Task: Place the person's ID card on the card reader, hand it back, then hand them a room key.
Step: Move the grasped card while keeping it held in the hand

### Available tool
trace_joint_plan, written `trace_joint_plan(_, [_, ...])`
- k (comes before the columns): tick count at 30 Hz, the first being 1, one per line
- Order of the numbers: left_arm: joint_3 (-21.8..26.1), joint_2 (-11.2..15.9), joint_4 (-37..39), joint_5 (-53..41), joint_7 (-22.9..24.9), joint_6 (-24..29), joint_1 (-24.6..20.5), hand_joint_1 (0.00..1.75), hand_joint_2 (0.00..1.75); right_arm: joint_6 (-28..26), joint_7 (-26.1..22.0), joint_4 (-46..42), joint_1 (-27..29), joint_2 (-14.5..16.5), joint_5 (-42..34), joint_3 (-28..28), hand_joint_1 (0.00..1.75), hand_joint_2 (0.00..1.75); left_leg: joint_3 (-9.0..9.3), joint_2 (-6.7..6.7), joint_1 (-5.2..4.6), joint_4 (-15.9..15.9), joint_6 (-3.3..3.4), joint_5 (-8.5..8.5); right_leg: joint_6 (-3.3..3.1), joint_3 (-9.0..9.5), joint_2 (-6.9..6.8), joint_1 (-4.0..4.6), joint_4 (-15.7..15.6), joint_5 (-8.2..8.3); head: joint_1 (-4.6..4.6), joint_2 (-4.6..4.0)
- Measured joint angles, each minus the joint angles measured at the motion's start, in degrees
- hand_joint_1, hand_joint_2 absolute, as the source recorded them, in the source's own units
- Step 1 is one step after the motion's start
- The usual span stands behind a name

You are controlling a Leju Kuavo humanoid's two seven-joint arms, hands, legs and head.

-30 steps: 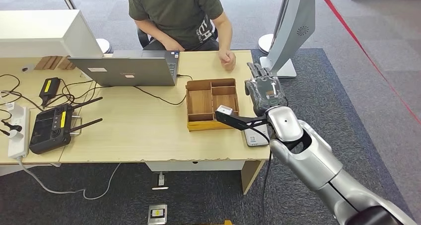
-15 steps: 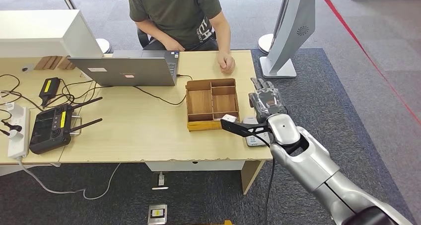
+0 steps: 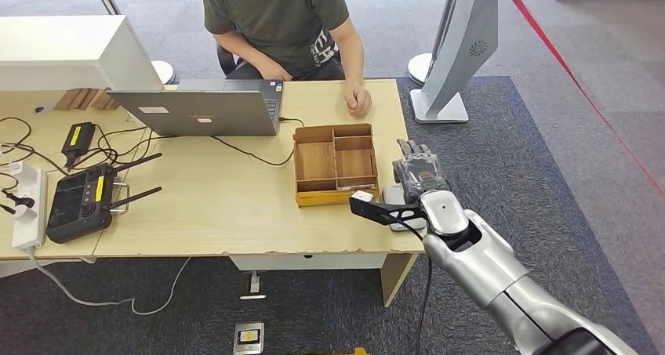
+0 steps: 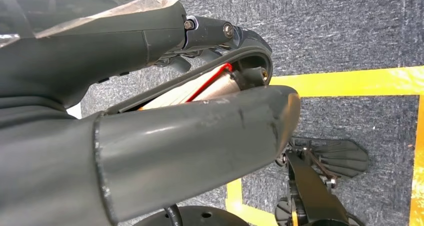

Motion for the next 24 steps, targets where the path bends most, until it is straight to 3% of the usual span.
trace_joint_plan(24, [0.09, 0.0, 0.0, 0.03, 0.01, 0.56, 0.01, 0.0, 0.0, -0.44, -0.92, 2.92, 3.03, 1.25, -2.2, -0.96, 1.75, 1.75, 0.0, 0.01, 0.0, 0.0, 0.0, 0.0, 0.0, 0.0, 0.0, 0.0, 0.0, 0.0, 0.0, 0.01])
